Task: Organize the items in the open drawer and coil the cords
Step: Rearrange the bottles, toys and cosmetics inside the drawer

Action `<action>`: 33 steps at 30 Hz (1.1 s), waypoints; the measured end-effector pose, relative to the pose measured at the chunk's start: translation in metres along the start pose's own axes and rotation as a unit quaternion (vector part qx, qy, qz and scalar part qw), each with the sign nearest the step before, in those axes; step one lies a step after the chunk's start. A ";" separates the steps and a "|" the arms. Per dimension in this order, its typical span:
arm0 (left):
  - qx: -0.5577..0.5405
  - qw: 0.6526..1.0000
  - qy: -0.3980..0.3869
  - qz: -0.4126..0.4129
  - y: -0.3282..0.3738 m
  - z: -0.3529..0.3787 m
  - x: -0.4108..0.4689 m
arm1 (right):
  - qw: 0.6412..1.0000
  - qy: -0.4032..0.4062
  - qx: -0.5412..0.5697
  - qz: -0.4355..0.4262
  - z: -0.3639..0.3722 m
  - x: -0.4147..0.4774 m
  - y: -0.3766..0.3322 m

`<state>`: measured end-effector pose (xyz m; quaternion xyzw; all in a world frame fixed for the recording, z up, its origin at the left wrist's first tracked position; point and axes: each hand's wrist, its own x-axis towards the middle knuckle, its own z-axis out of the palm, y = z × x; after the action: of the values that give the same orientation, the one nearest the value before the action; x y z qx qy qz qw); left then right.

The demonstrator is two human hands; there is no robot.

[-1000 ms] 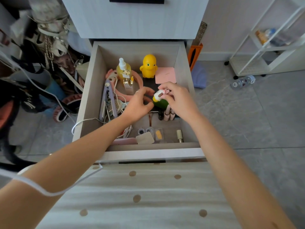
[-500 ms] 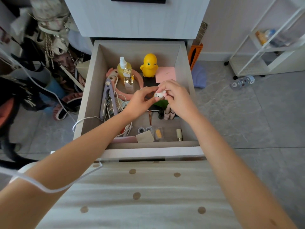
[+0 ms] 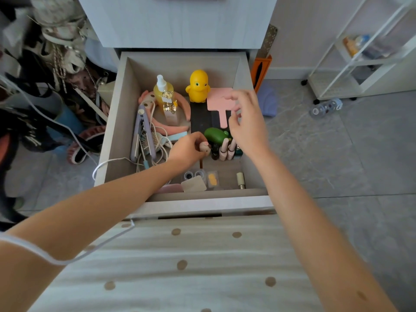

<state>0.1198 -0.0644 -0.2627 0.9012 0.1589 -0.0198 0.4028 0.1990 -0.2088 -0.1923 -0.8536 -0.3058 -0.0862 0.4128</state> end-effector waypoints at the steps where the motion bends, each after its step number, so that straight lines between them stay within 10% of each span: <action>1: 0.021 1.000 0.002 0.003 0.000 0.001 0.001 | 1.000 -0.003 -0.001 -0.001 0.000 0.000 0.000; 33: 0.054 0.998 0.021 0.028 -0.005 0.013 0.004 | 0.998 -0.042 0.025 0.046 0.000 0.000 0.006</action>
<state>0.1234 -0.0702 -0.2757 0.9259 0.1408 0.0015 0.3505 0.2029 -0.2115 -0.1965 -0.8592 -0.2858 -0.0235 0.4238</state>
